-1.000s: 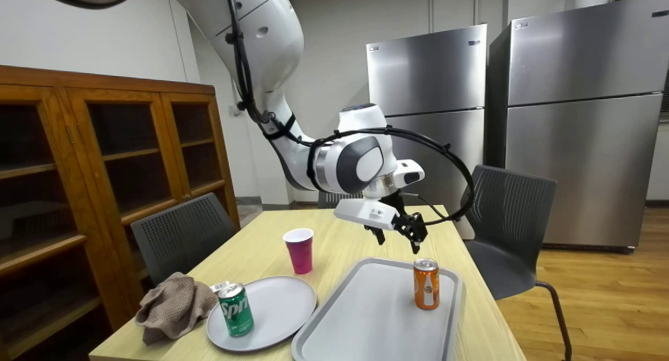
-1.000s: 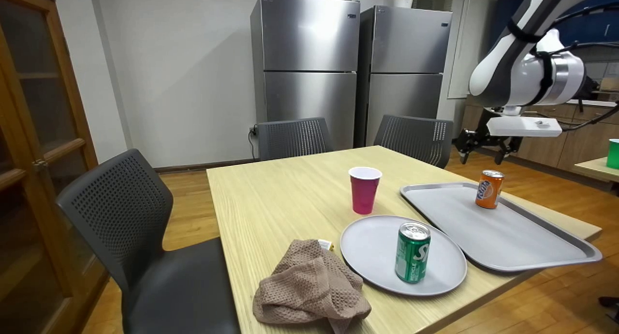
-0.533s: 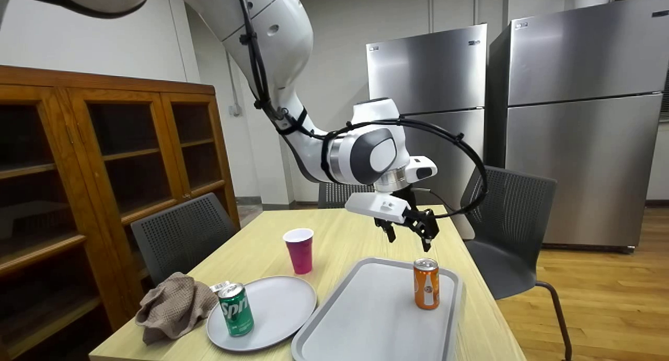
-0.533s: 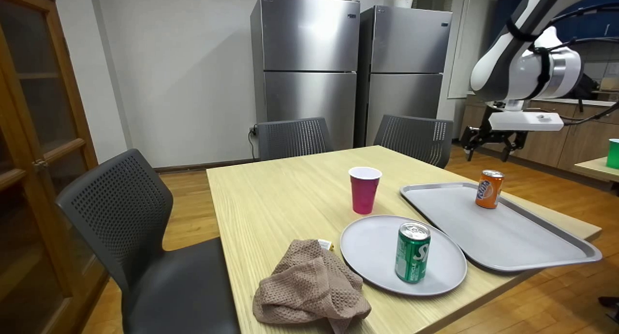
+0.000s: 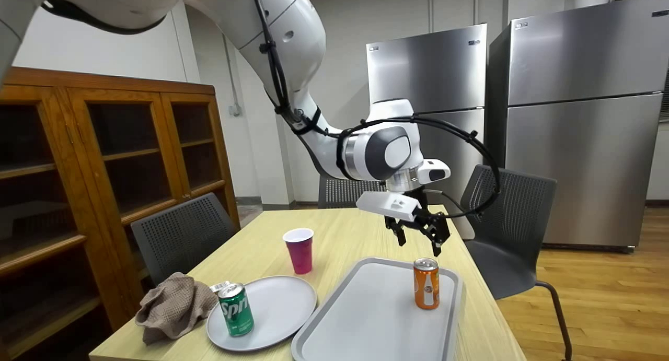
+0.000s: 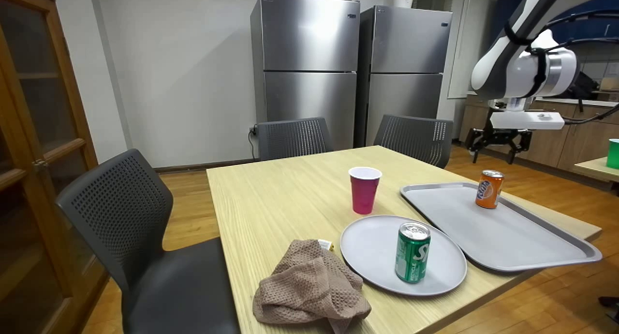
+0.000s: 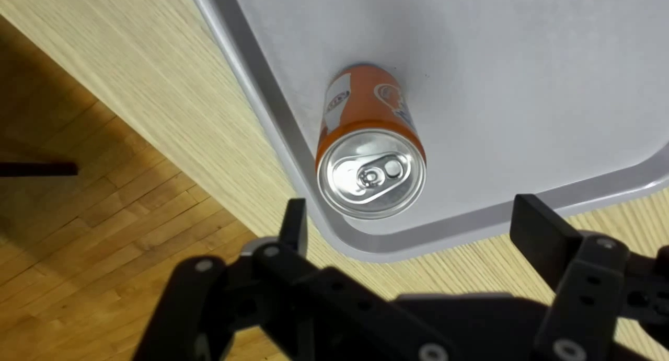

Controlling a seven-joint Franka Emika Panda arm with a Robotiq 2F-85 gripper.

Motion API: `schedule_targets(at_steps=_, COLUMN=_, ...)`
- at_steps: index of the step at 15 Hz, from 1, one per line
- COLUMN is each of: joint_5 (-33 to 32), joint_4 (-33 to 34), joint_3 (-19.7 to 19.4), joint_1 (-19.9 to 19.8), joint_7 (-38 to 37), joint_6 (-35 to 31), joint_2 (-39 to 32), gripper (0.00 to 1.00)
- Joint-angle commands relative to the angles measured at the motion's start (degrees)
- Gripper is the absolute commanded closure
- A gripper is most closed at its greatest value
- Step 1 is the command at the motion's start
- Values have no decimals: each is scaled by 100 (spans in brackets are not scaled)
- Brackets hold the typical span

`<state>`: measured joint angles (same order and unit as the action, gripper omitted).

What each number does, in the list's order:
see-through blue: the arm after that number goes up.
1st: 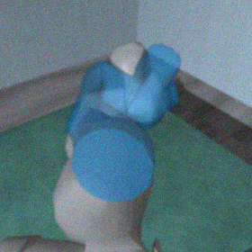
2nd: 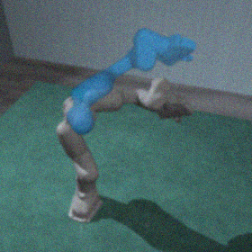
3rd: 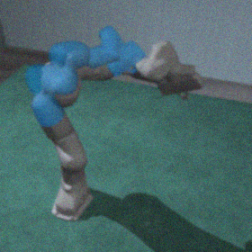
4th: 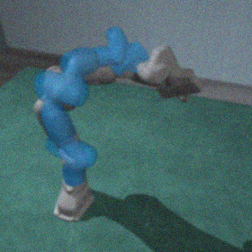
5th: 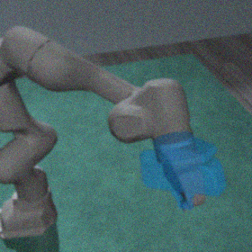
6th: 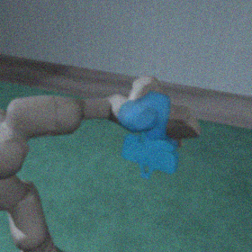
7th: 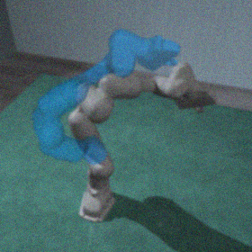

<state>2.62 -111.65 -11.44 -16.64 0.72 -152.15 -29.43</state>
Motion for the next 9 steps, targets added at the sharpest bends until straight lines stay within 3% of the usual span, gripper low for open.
schedule_targets(at_steps=1, joint_5=36, joint_4=431, joint_3=-51, joint_1=20, joint_7=-243, joint_6=243, joint_2=-330, gripper=0)
schedule_targets(at_steps=9, joint_5=20, joint_4=766, joint_3=-88, joint_1=58, joint_7=-473, joint_6=235, joint_2=-792, gripper=0)
